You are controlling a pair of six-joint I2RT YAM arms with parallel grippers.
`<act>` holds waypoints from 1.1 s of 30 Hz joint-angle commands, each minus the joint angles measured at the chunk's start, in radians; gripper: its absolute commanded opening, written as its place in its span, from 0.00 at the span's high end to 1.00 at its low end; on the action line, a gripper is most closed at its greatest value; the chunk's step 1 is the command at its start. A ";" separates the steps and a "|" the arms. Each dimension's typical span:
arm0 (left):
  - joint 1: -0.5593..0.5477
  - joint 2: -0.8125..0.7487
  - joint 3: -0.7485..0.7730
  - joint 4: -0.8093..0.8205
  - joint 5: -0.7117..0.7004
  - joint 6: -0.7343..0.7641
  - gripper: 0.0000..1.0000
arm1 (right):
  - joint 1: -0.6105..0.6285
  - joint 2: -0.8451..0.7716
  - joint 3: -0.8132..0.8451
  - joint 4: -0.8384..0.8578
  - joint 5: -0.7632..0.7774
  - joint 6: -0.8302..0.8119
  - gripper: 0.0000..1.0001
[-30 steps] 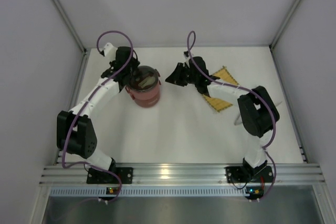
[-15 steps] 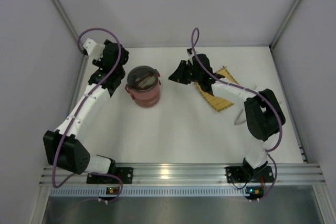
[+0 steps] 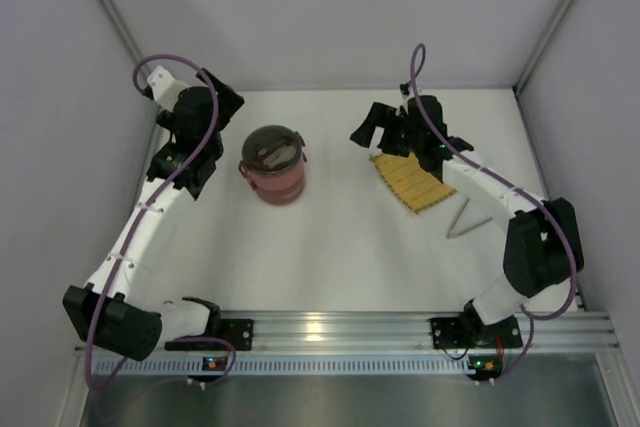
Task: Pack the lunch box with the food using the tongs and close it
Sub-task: Reset both arms
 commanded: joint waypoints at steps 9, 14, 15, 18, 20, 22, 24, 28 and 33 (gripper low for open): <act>0.001 -0.075 0.054 -0.136 0.145 0.165 0.01 | -0.145 -0.277 -0.097 -0.253 0.160 -0.148 0.01; 0.004 -0.077 0.045 -0.162 0.171 0.171 0.01 | -0.212 -0.378 -0.164 -0.272 0.169 -0.163 0.00; 0.009 -0.080 0.042 -0.164 0.174 0.172 0.01 | -0.218 -0.392 -0.170 -0.273 0.172 -0.166 0.01; 0.023 -0.084 0.032 -0.159 0.206 0.177 0.01 | -0.232 -0.427 -0.178 -0.299 0.197 -0.182 0.01; 0.026 -0.080 0.034 -0.159 0.234 0.185 0.01 | -0.238 -0.446 -0.178 -0.312 0.204 -0.191 0.00; 0.027 -0.078 0.029 -0.159 0.245 0.186 0.01 | -0.241 -0.458 -0.178 -0.316 0.208 -0.197 0.00; 0.029 -0.074 0.023 -0.153 0.263 0.192 0.01 | -0.246 -0.463 -0.173 -0.319 0.206 -0.202 0.00; 0.030 -0.058 0.023 -0.150 0.317 0.208 0.02 | -0.249 -0.467 -0.153 -0.335 0.168 -0.212 0.00; 0.030 -0.032 0.023 -0.139 0.389 0.217 0.01 | -0.252 -0.493 -0.143 -0.336 0.177 -0.225 0.01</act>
